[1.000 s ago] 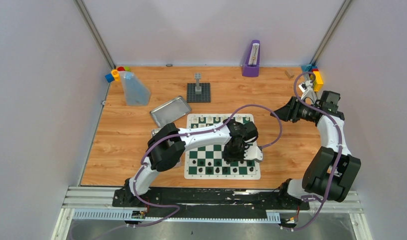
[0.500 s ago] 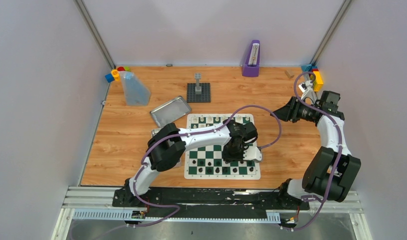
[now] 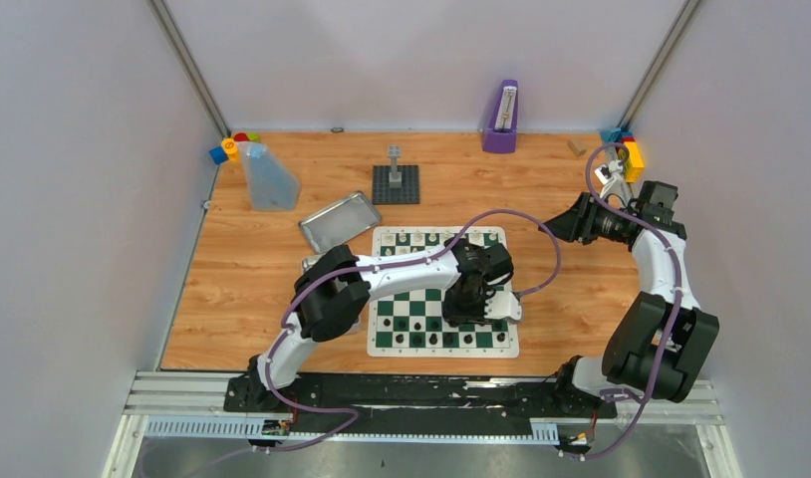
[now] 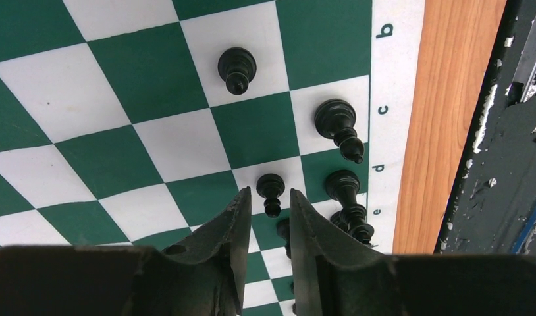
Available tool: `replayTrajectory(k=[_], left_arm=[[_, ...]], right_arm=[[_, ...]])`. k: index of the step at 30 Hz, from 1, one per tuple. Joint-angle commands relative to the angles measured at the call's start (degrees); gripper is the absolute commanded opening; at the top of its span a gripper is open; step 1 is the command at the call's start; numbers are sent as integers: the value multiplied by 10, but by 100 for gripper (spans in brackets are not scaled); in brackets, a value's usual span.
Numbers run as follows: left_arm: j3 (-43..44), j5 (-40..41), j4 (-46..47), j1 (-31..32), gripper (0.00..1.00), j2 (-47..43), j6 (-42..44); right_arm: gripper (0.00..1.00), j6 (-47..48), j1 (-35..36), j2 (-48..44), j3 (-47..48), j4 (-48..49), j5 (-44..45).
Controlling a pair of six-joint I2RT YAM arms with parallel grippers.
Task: Set up the chess pieces on the board
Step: Place the chess piece on the chessboard, then pick up the chess piece from the storage box.
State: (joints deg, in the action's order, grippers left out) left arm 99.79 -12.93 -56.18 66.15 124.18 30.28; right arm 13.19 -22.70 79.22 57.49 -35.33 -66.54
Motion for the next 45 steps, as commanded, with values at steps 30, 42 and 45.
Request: replayTrajectory(k=[30, 42, 45], left_arm=[[-370, 76, 33, -392, 49, -472, 31], [-444, 43, 112, -486, 48, -457, 141], [-443, 46, 119, -489, 47, -437, 157]], right_arm=[[47, 12, -1, 27, 24, 1, -19], [47, 12, -1, 46, 27, -2, -24], [47, 12, -1, 45, 27, -2, -24]])
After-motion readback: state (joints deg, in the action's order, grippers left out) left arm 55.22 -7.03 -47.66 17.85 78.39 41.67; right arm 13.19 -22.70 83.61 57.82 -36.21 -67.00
